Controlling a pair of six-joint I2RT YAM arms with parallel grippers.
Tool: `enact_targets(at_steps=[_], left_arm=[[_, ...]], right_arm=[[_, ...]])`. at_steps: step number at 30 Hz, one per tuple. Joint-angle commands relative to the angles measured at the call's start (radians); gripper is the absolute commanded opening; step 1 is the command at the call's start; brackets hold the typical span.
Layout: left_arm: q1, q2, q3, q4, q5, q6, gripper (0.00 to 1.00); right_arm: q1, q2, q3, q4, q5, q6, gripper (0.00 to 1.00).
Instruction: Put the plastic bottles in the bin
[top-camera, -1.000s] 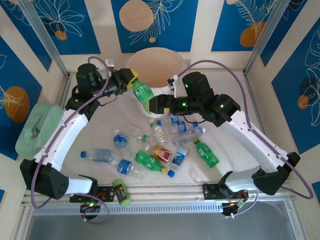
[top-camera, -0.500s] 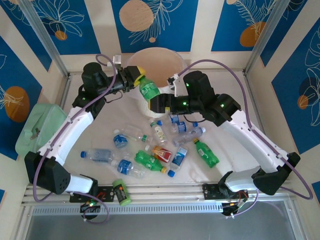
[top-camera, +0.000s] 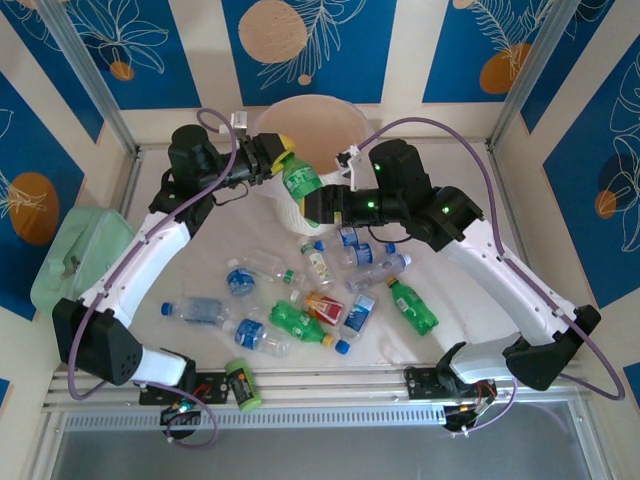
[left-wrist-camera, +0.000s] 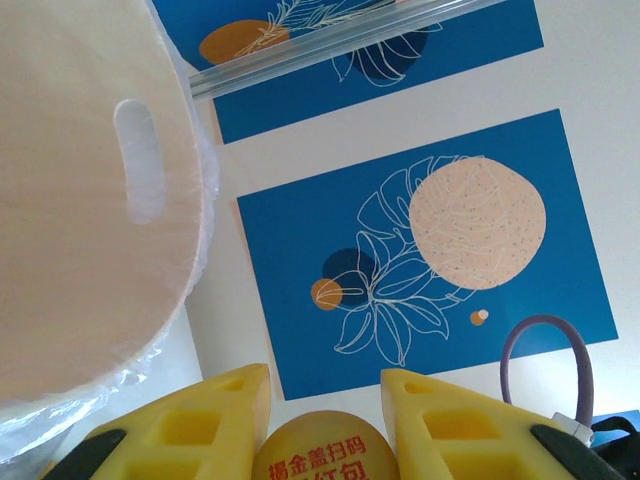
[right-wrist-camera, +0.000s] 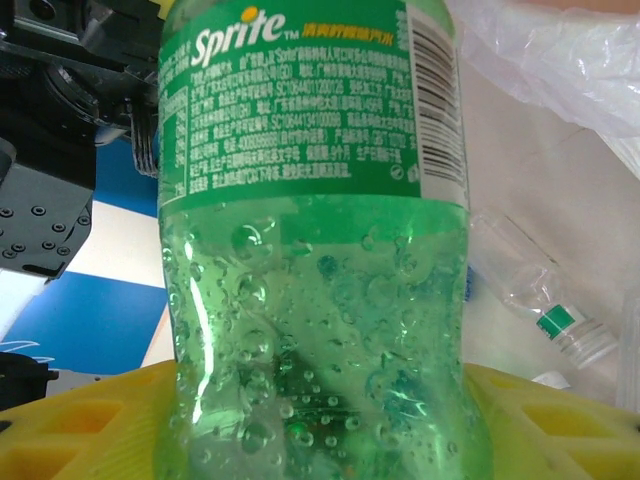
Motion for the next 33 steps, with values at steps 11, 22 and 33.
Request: enact_targets(at_steps=[11, 22, 33], left_arm=[[-0.014, 0.004, 0.038, -0.044, -0.007, 0.062, 0.5], [-0.018, -0.069, 0.223, -0.601, -0.343, 0.469, 1.0], [-0.019, -0.159, 0.158, -0.72, -0.532, 0.597, 0.97]], right_arm=[[-0.013, -0.002, 0.016, 0.014, -0.001, 0.002, 0.56], [-0.098, 0.028, 0.113, -0.059, 0.019, -0.039, 0.56], [-0.212, 0.261, 0.399, -0.164, -0.005, -0.086, 0.56]])
